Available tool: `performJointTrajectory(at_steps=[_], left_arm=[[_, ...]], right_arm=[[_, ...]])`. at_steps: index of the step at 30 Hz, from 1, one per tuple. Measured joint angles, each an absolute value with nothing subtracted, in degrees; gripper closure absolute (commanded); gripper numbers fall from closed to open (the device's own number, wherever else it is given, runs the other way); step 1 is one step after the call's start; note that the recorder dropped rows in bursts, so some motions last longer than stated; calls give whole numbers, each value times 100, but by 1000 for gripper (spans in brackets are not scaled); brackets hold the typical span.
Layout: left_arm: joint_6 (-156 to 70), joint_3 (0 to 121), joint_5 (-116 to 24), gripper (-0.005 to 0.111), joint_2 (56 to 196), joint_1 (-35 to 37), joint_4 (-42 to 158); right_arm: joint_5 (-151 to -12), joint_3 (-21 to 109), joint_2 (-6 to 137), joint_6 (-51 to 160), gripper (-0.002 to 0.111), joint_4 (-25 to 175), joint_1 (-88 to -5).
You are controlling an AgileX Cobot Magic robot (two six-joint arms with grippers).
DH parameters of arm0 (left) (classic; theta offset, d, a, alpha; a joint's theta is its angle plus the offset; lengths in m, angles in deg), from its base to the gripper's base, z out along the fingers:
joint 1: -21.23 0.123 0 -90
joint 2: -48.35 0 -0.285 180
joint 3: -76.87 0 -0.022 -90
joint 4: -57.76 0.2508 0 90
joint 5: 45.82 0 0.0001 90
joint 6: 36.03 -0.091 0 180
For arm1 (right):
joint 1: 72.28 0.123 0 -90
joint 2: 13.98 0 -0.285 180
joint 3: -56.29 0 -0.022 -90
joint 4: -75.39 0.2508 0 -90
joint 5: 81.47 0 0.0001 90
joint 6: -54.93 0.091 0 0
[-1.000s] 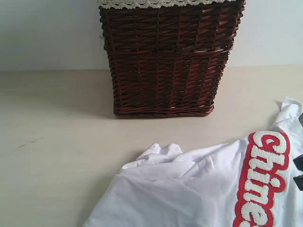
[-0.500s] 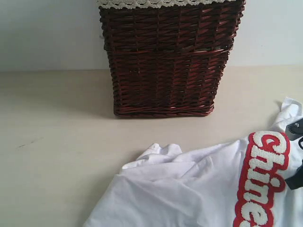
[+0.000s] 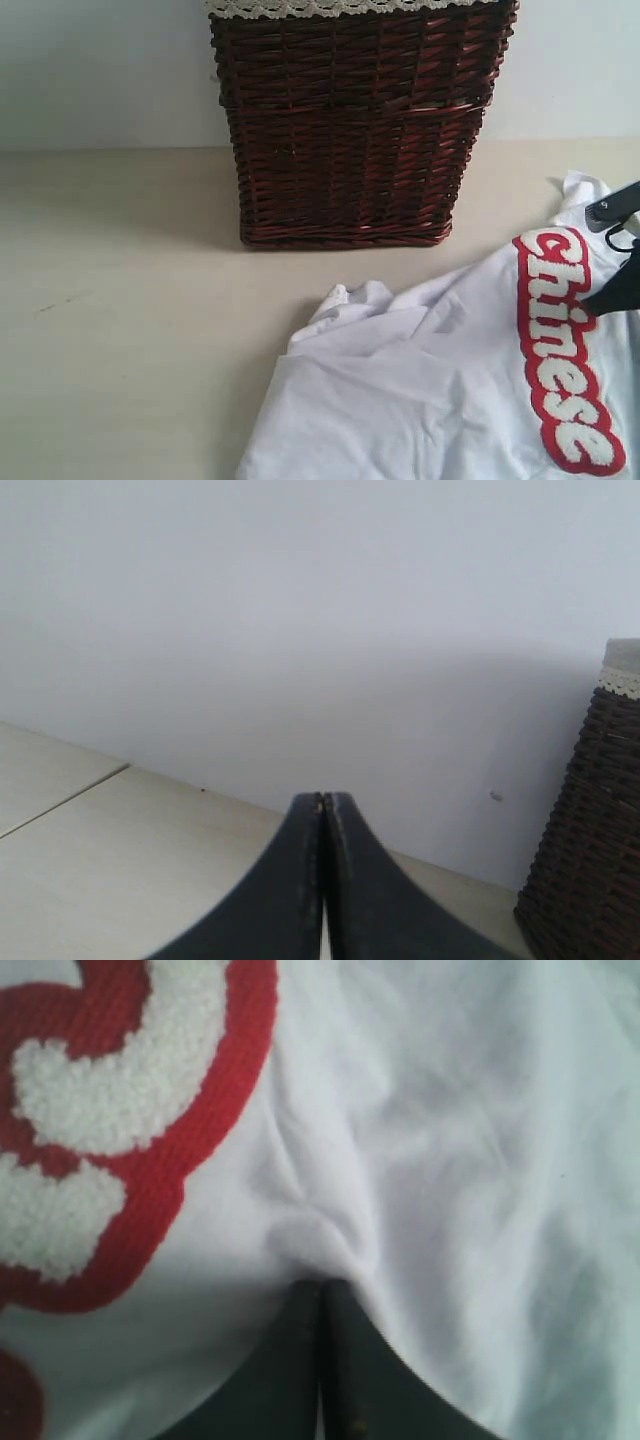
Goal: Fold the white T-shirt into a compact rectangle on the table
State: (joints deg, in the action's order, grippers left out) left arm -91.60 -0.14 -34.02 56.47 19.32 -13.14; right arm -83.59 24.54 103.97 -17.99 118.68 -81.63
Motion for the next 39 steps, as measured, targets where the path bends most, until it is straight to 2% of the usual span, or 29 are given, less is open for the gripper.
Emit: performJointTrajectory(at_steps=[7, 14, 21, 23, 27, 32, 39], left_arm=[[-9160, -14, -3402, 107, 5647, 1932, -1314], [-9160, -14, -3402, 107, 5647, 1932, -1314], [-9160, -14, -3402, 107, 5647, 1932, -1314], [-9160, -14, -3402, 107, 5647, 1932, -1314], [-9160, -14, -3402, 107, 5647, 1932, -1314], [-9160, -14, -3402, 107, 5647, 1932, -1314], [-9160, -14, -3402, 107, 5647, 1932, -1314]], right_arm=[[-8285, 2523, 10133, -1281, 108, 11868, -8163], [-7914, 2497, 9133, -670, 98, 11868, -8163], [-5545, 1864, 8291, -552, 98, 11667, -8163], [-5264, 1659, 8254, -476, 98, 11207, -8163], [-5168, 1321, 8254, 186, 98, 9568, -8163], [-5777, 1095, 8285, 1308, 99, 7898, -8163], [-6073, 1083, 8285, 2069, 102, 7245, -8163]])
